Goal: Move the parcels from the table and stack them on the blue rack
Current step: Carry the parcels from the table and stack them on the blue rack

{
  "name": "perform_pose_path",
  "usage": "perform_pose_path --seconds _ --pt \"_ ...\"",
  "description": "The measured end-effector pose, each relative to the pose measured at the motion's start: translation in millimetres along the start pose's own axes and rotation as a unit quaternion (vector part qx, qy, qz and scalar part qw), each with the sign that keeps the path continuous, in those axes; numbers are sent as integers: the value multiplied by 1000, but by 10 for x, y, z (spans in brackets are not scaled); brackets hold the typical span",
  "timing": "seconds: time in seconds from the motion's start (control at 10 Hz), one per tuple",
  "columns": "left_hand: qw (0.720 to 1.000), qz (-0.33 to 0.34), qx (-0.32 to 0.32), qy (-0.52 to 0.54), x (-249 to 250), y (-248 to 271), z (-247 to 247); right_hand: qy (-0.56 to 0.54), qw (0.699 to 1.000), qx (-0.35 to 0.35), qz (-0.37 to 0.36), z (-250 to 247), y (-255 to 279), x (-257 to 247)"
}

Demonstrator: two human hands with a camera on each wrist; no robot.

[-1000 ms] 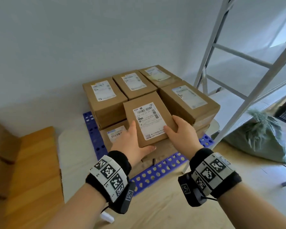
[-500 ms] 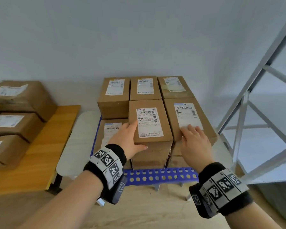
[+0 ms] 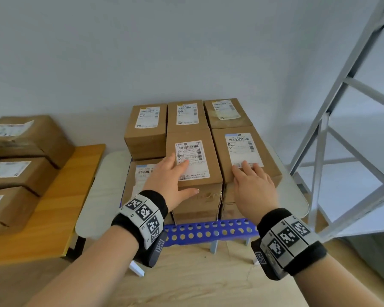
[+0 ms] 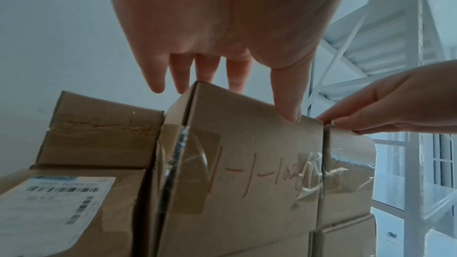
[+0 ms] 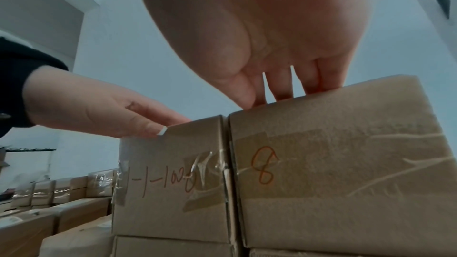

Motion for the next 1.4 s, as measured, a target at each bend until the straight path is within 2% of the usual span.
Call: perform_pose_path --seconds 0.1,0.4,0.8,1.4 --pt "999 24 -12 -18 67 -41 29 -1 1000 -4 -1 20 -13 13" --pt "999 27 -34 -25 24 -52 103 -13 1000 -14 1 83 -63 4" --pt "999 29 -19 -1 40 -50 70 2 1000 -6 6 91 -55 18" --pt "999 27 -35 -10 41 -62 91 -12 1000 15 4 88 -45 28"
Point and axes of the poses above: each hand's wrist, its own y-axis away from the middle knuckle, its own z-axis out of the palm, x = y × z, the point moved 8 cm from there along -y, towards the middle knuckle, and after that the axes turned 14 degrees about z, right-handed, at the moved point
